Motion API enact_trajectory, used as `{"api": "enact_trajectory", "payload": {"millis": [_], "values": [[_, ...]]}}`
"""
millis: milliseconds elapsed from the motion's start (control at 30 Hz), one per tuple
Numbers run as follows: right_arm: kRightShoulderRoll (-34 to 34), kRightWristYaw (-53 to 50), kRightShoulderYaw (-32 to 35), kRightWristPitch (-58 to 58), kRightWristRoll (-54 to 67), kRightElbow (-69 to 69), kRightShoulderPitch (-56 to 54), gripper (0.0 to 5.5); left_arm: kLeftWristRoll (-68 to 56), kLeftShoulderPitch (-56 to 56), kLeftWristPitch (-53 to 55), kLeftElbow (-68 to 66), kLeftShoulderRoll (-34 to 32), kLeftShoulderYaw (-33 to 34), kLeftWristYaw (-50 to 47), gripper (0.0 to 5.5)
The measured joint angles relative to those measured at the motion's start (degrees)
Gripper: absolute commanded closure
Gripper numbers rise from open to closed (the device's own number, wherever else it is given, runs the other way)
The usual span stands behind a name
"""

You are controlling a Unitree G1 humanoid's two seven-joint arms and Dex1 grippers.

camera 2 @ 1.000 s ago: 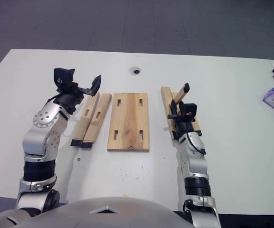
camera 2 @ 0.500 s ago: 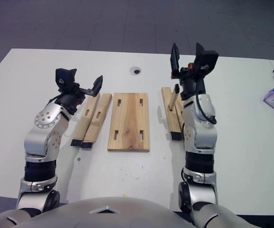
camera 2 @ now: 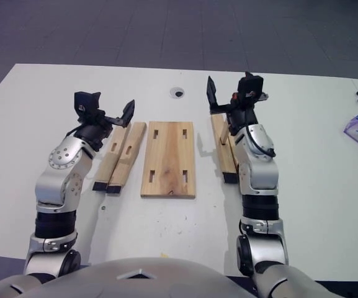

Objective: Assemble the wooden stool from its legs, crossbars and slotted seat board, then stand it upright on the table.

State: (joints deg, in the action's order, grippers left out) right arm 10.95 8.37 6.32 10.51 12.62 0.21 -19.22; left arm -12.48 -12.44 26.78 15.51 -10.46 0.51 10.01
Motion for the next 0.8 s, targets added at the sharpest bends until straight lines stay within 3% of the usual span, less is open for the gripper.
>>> {"api": "enact_trajectory", "payload": {"millis": [300,800], "values": [[-3.1,1.1,0.8,-1.9,3.7,0.1,-0.6,0.11,-0.1,0.1,0.0,-0.1,0.3,0.2,0.0,0.10],[-1.2,-1.4,3.4,5.5,6.2,-8.6,-10.0,0.11,-0.4,-0.1,0.7,0.0,0.6,0.5,-0.2,0.10]]}}
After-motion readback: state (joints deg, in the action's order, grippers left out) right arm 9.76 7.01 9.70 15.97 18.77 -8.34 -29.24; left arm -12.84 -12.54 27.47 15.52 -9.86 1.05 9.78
